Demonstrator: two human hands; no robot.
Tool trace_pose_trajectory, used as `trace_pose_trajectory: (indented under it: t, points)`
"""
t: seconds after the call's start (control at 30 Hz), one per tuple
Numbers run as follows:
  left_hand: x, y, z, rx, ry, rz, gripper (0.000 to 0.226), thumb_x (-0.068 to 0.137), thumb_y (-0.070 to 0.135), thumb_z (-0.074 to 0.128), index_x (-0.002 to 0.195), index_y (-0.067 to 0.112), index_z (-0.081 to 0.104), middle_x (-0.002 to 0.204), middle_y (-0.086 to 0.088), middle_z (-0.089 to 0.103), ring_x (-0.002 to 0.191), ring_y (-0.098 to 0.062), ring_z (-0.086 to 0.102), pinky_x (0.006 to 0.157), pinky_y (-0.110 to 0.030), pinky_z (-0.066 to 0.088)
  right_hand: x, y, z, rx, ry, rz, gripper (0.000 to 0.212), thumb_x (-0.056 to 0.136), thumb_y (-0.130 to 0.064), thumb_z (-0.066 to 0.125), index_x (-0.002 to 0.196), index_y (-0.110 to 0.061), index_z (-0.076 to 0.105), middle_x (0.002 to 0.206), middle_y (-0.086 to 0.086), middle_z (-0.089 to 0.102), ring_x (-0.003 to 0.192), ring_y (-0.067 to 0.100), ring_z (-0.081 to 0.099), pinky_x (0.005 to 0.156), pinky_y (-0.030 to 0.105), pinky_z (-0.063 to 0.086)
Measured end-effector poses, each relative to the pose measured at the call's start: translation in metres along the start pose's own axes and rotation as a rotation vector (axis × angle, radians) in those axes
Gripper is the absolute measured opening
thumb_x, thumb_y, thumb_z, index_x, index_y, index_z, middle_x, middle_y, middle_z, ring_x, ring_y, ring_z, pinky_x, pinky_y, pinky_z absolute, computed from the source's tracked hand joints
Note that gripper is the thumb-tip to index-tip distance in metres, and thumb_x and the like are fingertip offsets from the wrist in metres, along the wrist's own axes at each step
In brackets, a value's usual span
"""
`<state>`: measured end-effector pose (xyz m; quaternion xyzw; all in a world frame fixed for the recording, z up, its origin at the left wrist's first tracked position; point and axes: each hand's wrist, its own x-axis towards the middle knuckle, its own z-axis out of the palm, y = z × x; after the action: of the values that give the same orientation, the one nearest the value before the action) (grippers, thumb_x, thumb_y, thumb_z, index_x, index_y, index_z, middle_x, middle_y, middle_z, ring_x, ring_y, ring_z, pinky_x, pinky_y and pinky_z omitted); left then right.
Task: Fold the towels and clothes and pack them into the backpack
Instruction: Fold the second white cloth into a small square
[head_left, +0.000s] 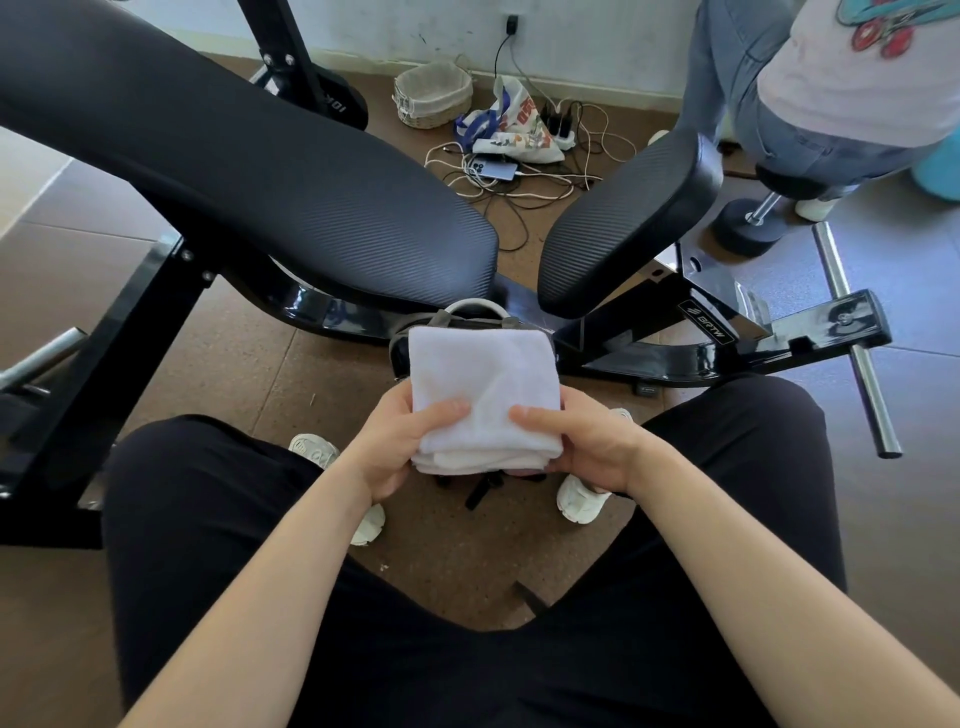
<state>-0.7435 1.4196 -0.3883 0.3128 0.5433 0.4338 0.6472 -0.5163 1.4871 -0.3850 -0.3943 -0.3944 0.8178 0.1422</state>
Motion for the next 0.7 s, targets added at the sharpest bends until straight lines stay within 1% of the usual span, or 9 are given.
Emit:
trace_pose_trajectory:
  t: [0.07,0.1,0.2,0.3,0.37,0.47,0.53,0.6,0.7]
  points:
    - [-0.001,0.002,-0.003,0.010,-0.009,0.019,0.057,0.081,0.021,0.081,0.134,0.011,0.061,0.124,-0.011,0.073,0.115,-0.032,0.070,0.089,-0.041,0.058,0.000,0.001,0.000,-0.023,0.026,-0.030,0.048,0.088,-0.022,0.076,0.133,-0.016,0.061,0.123,0.010,0.071,0.107,0.028,0.070,0.086,0.048,0.057]
    - [-0.002,0.004,-0.004,0.007,-0.014,0.026,0.061,0.080,0.020,0.081,0.136,0.013,0.059,0.126,-0.011,0.072,0.116,-0.032,0.069,0.089,-0.041,0.058,0.000,0.000,-0.001,-0.029,0.046,-0.053,0.050,0.087,-0.022,0.076,0.134,-0.016,0.060,0.126,0.011,0.070,0.108,0.029,0.069,0.088,0.050,0.057]
    - [-0.003,0.006,-0.010,-0.001,-0.033,0.062,0.066,0.079,0.016,0.080,0.140,0.019,0.055,0.130,-0.010,0.070,0.118,-0.031,0.068,0.089,-0.040,0.057,-0.001,-0.003,-0.001,-0.043,0.077,-0.090,0.052,0.088,-0.027,0.073,0.137,-0.017,0.059,0.134,0.014,0.067,0.115,0.032,0.067,0.101,0.059,0.052]
    - [-0.006,0.008,-0.010,0.002,-0.075,0.103,0.065,0.081,0.012,0.077,0.141,0.020,0.055,0.130,-0.009,0.069,0.117,-0.029,0.068,0.088,-0.035,0.058,-0.003,-0.004,-0.001,-0.042,0.077,-0.079,0.051,0.090,-0.034,0.070,0.137,-0.019,0.059,0.134,0.011,0.067,0.124,0.033,0.064,0.109,0.060,0.045]
    - [-0.008,0.008,-0.010,-0.006,-0.095,0.121,0.064,0.083,0.009,0.075,0.142,0.020,0.054,0.131,-0.009,0.069,0.116,-0.027,0.068,0.087,-0.033,0.058,-0.004,-0.005,-0.001,-0.038,0.062,-0.102,0.048,0.092,-0.029,0.070,0.138,-0.019,0.058,0.136,0.012,0.066,0.125,0.034,0.063,0.111,0.062,0.042]
    - [-0.007,0.009,-0.010,-0.087,-0.098,0.129,0.064,0.089,0.004,0.071,0.146,0.024,0.050,0.134,-0.008,0.067,0.117,-0.027,0.068,0.086,-0.034,0.058,-0.007,-0.008,-0.001,0.039,0.019,-0.141,0.045,0.097,-0.012,0.063,0.141,-0.021,0.056,0.142,0.016,0.060,0.119,0.035,0.062,0.107,0.064,0.042]
    - [-0.005,0.009,-0.009,-0.154,-0.098,0.126,0.062,0.092,0.002,0.063,0.147,0.025,0.050,0.135,-0.007,0.068,0.116,-0.025,0.069,0.086,-0.034,0.059,-0.007,-0.010,0.000,0.104,0.007,-0.169,0.048,0.096,-0.007,0.061,0.141,-0.024,0.058,0.141,0.015,0.061,0.115,0.033,0.063,0.100,0.056,0.050]
    - [-0.005,0.008,-0.008,-0.237,-0.087,0.107,0.055,0.091,0.003,0.058,0.143,0.021,0.054,0.128,-0.006,0.071,0.113,-0.023,0.070,0.087,-0.035,0.060,-0.007,-0.010,0.002,0.131,0.016,-0.199,0.050,0.096,-0.004,0.059,0.142,-0.025,0.058,0.140,0.015,0.061,0.113,0.032,0.063,0.094,0.050,0.053]
    - [-0.005,0.007,-0.008,-0.285,-0.105,0.101,0.038,0.093,0.003,0.057,0.130,0.010,0.060,0.116,-0.010,0.074,0.104,-0.024,0.072,0.085,-0.036,0.062,-0.007,-0.010,0.002,0.155,0.015,-0.219,0.050,0.095,0.001,0.058,0.141,-0.021,0.059,0.139,0.020,0.061,0.113,0.035,0.062,0.095,0.050,0.052]
